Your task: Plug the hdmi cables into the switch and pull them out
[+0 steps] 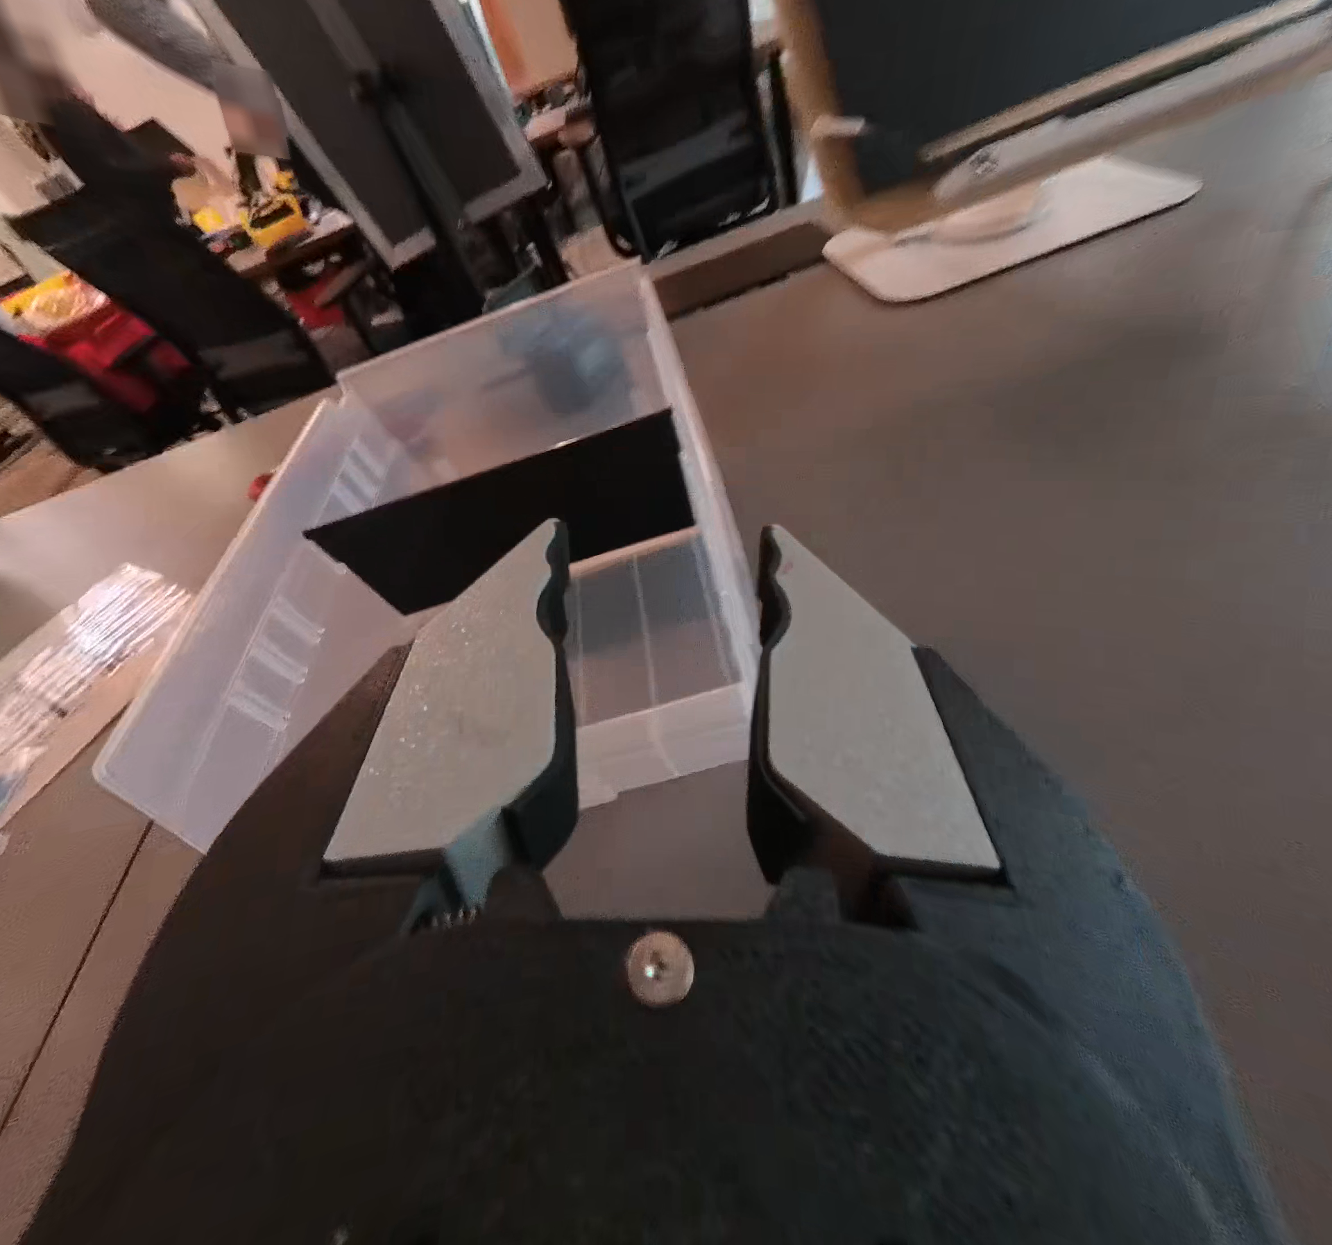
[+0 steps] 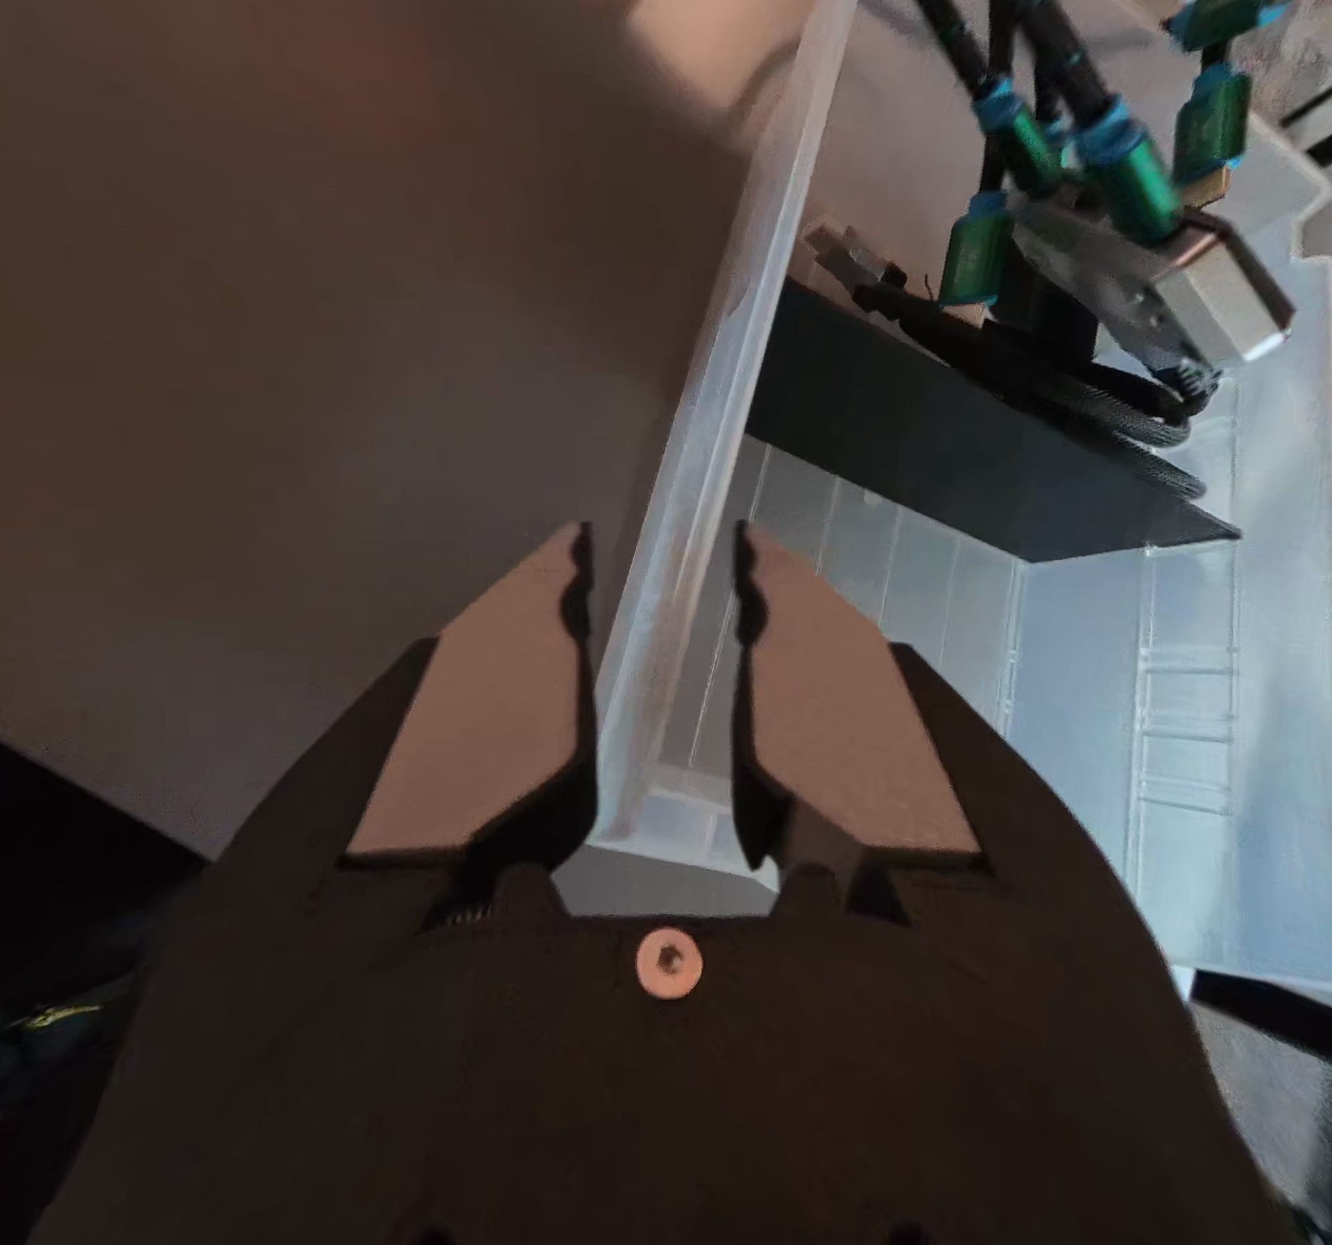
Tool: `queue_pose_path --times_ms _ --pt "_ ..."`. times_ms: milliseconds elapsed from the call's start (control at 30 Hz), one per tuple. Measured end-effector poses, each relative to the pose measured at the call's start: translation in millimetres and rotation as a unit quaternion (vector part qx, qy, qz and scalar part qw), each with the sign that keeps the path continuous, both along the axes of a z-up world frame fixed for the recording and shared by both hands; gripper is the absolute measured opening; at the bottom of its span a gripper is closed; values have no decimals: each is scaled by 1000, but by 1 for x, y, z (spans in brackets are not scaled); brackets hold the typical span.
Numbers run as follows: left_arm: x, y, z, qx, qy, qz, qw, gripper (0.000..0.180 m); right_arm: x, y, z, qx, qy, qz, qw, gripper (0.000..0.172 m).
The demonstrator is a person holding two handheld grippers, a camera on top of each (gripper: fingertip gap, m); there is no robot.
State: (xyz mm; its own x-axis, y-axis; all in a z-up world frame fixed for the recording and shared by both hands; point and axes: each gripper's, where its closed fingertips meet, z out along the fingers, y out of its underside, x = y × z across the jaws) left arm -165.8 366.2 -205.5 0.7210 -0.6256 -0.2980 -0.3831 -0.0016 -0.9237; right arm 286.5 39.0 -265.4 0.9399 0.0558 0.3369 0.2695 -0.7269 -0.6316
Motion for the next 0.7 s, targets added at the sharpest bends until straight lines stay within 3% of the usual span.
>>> queue_pose_path --times_ms 33,133,233,267,367,700 --pt "2 7 -8 -5 6 4 1000 54 -1 0 -6 -12 0 -1 1000 22" --pt "14 18 -33 -40 27 -2 999 53 2 -2 -21 -46 -12 -21 999 13" --pt "24 18 -45 -33 56 -16 998 36 -1 -3 -22 -43 17 -36 998 6" --pt "25 18 -44 -26 59 -16 998 20 0 -4 -22 -44 15 -42 998 4" --pt "11 28 -42 -12 92 16 996 5 -6 -5 -22 -45 15 -54 997 1" --pt "-21 3 5 -13 77 -39 996 4 -83 -14 -22 -65 49 -25 996 1"
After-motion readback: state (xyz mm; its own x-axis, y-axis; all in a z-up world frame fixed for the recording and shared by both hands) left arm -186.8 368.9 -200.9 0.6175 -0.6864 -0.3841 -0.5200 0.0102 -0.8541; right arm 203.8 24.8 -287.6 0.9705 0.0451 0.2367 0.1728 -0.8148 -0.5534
